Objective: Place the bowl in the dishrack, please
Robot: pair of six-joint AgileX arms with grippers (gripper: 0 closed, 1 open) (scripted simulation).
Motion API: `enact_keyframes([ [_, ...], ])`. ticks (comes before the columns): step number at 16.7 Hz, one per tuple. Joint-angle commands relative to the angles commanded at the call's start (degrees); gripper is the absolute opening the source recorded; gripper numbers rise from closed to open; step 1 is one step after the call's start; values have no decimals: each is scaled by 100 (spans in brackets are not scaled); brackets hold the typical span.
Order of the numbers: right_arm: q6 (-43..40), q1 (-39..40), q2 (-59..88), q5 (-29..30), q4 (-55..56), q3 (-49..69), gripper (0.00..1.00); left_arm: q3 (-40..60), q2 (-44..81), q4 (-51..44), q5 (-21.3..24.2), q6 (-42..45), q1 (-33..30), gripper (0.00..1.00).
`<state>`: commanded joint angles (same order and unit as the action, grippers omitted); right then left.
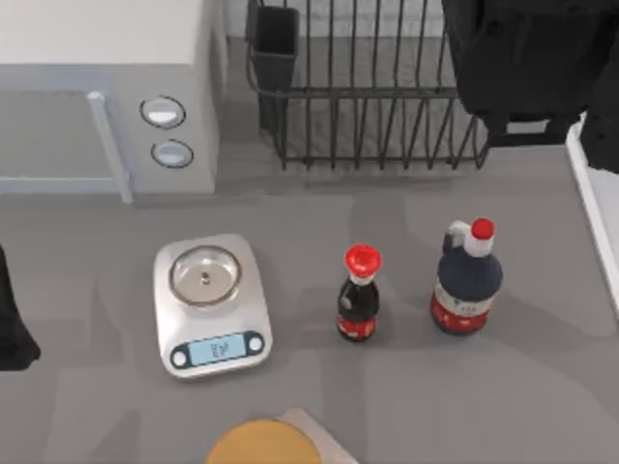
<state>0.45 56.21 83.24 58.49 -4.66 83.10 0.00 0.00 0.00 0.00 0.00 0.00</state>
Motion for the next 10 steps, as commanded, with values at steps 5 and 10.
enact_keyframes([
  [5,136,325,-66,233,331,-73,0,0,0,0,0,0,0,100],
  [10,137,176,163,88,527,-65,0,0,0,0,0,0,0,100],
])
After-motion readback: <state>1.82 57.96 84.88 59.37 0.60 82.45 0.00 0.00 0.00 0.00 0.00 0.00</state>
